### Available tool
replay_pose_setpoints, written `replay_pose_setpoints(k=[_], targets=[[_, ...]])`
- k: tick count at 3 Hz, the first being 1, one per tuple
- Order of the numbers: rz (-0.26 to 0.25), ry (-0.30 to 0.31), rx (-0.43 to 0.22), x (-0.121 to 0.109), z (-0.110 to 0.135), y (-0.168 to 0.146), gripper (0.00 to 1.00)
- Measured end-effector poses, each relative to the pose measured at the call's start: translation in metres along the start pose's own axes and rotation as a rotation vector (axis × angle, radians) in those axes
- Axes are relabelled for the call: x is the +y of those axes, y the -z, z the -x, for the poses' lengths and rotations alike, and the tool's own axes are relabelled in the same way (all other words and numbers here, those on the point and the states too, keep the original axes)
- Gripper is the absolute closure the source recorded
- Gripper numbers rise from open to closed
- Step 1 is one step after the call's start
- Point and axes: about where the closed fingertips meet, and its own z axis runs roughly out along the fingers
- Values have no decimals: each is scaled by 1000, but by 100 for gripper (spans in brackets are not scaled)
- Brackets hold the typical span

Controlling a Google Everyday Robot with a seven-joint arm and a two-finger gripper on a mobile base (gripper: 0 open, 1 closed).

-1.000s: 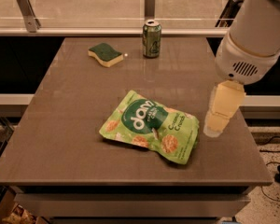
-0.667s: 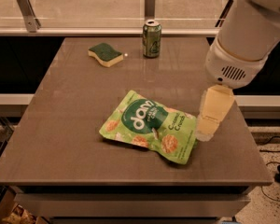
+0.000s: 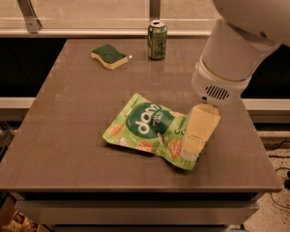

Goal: Pick green rice chip bag

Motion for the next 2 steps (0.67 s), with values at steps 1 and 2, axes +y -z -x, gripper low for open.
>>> replay_pose_setpoints(k=[1,2], targets=[[-8,-35,34,5,9,-21,0],[-28,-61,74,4,20,-36,0]])
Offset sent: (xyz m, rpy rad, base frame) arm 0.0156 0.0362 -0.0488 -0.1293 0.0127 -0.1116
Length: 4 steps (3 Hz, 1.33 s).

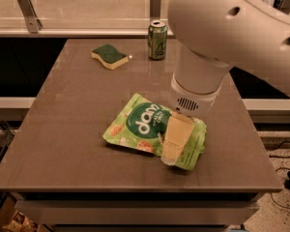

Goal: Pick green rice chip bag

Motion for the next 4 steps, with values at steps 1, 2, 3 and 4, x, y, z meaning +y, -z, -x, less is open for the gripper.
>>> replay_pose_setpoints(k=[1,2,3,4], targets=[[-13,-7,31,-1,12,-9,0],[-10,-16,47,-3,16,-18,0],[11,-33,43,-9,13,-28,0],[7,-32,41,-8,13,-27,18]])
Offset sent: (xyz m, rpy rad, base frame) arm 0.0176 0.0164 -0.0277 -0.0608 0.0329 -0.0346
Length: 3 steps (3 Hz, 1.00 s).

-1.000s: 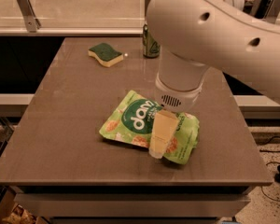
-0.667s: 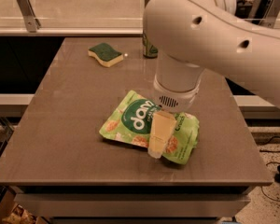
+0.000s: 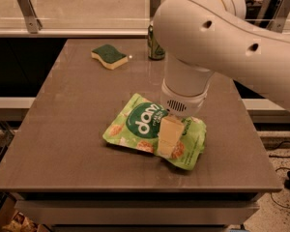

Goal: Pick green rice chip bag

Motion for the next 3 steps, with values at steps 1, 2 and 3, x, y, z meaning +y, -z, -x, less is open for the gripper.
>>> replay_pose_setpoints(k=[1,2,3], targets=[[-3,1,-2,0,0,1,42],[-7,1,-4,0,1,2,64],[-10,2,-7,1,1,3,88]])
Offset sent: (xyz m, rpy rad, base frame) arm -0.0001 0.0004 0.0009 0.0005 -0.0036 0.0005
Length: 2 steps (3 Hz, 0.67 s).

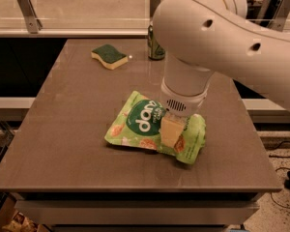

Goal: Pick green rice chip bag

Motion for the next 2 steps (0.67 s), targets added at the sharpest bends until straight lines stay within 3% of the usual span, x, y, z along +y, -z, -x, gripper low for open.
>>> replay_pose_setpoints(k=[1,2], targets=[[-3,1,-2,0,0,1,100],[-7,4,8,-1,1,9,100]])
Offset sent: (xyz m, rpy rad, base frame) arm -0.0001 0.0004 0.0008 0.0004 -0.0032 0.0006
